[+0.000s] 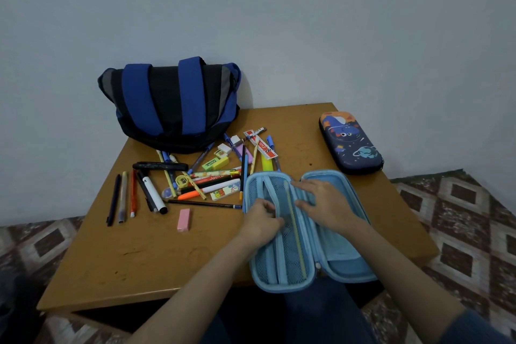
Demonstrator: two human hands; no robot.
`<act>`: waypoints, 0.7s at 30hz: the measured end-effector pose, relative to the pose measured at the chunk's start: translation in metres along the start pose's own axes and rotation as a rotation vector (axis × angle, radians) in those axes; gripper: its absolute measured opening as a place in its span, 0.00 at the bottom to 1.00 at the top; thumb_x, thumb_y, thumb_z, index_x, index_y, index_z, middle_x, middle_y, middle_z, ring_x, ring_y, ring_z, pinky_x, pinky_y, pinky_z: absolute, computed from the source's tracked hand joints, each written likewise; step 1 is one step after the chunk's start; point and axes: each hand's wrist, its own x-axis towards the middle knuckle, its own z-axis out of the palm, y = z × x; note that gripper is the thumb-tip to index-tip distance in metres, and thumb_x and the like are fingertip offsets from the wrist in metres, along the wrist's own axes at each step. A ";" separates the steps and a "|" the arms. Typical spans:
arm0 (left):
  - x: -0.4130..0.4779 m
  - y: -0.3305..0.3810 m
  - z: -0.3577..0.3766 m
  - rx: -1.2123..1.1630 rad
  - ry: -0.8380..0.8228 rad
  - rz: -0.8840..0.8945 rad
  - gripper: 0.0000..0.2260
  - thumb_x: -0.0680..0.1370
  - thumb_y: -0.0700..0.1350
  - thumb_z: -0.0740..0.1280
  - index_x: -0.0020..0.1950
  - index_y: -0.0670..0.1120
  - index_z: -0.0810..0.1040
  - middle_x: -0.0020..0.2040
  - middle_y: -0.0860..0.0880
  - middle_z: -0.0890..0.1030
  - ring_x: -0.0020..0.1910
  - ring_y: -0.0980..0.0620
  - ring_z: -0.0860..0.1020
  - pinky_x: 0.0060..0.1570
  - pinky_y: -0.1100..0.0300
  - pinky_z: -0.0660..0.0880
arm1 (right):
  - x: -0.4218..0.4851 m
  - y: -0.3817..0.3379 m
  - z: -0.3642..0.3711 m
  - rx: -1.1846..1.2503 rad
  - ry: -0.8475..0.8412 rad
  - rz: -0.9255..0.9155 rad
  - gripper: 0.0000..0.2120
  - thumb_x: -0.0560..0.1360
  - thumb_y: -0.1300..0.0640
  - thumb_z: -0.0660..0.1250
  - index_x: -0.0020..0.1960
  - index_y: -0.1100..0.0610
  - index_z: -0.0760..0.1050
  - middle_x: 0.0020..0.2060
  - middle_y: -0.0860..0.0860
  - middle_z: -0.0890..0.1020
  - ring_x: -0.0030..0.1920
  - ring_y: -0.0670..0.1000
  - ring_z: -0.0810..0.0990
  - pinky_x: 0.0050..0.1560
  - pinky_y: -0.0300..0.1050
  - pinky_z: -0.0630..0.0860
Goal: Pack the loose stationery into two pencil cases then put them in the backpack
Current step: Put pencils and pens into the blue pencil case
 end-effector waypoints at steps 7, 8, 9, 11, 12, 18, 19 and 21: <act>0.008 0.022 -0.012 -0.002 -0.046 -0.067 0.06 0.77 0.38 0.65 0.52 0.44 0.70 0.42 0.47 0.78 0.36 0.53 0.78 0.31 0.65 0.77 | 0.003 -0.002 0.002 -0.155 -0.035 -0.006 0.22 0.78 0.44 0.60 0.71 0.43 0.64 0.67 0.48 0.68 0.67 0.51 0.66 0.63 0.48 0.69; 0.012 0.025 -0.017 0.045 0.019 -0.040 0.04 0.78 0.38 0.65 0.52 0.42 0.73 0.40 0.46 0.79 0.34 0.53 0.79 0.32 0.64 0.78 | 0.002 -0.001 0.001 -0.151 -0.037 -0.006 0.23 0.77 0.44 0.60 0.72 0.43 0.64 0.67 0.48 0.68 0.67 0.51 0.66 0.63 0.49 0.69; 0.019 0.026 -0.023 0.114 0.115 -0.003 0.04 0.78 0.38 0.64 0.51 0.40 0.75 0.39 0.46 0.81 0.33 0.52 0.80 0.34 0.62 0.79 | 0.002 -0.001 0.001 -0.146 -0.037 -0.009 0.24 0.77 0.44 0.60 0.72 0.43 0.62 0.67 0.48 0.68 0.66 0.51 0.66 0.63 0.49 0.69; 0.036 0.030 -0.035 0.273 0.316 0.063 0.07 0.78 0.41 0.63 0.52 0.40 0.79 0.40 0.46 0.82 0.37 0.50 0.81 0.39 0.56 0.80 | 0.002 0.001 0.001 -0.133 -0.026 -0.020 0.25 0.77 0.44 0.60 0.73 0.44 0.61 0.67 0.47 0.69 0.66 0.51 0.67 0.62 0.48 0.70; 0.042 0.034 -0.040 0.357 0.398 0.093 0.08 0.78 0.42 0.63 0.52 0.41 0.79 0.42 0.46 0.82 0.39 0.49 0.81 0.36 0.55 0.79 | 0.002 0.002 0.001 -0.127 -0.022 -0.024 0.25 0.77 0.44 0.60 0.73 0.44 0.62 0.67 0.47 0.69 0.65 0.50 0.67 0.62 0.47 0.70; 0.081 0.045 -0.054 0.618 0.524 0.148 0.11 0.78 0.49 0.65 0.47 0.42 0.83 0.44 0.44 0.82 0.39 0.49 0.77 0.28 0.61 0.67 | 0.004 0.005 0.004 -0.105 -0.011 -0.031 0.22 0.78 0.45 0.59 0.72 0.45 0.64 0.66 0.47 0.69 0.65 0.50 0.67 0.61 0.48 0.70; 0.086 0.045 -0.055 0.635 0.514 0.137 0.12 0.77 0.50 0.65 0.46 0.42 0.83 0.43 0.44 0.82 0.39 0.49 0.77 0.28 0.60 0.67 | 0.004 0.005 0.004 -0.097 -0.008 -0.034 0.21 0.78 0.46 0.59 0.71 0.45 0.65 0.66 0.47 0.70 0.65 0.50 0.67 0.61 0.48 0.70; 0.095 0.044 -0.053 0.665 0.475 0.117 0.13 0.76 0.51 0.67 0.44 0.42 0.82 0.41 0.45 0.81 0.39 0.49 0.77 0.30 0.61 0.67 | 0.004 0.007 0.004 -0.084 -0.007 -0.033 0.21 0.79 0.46 0.59 0.71 0.44 0.65 0.65 0.47 0.70 0.65 0.50 0.67 0.61 0.49 0.70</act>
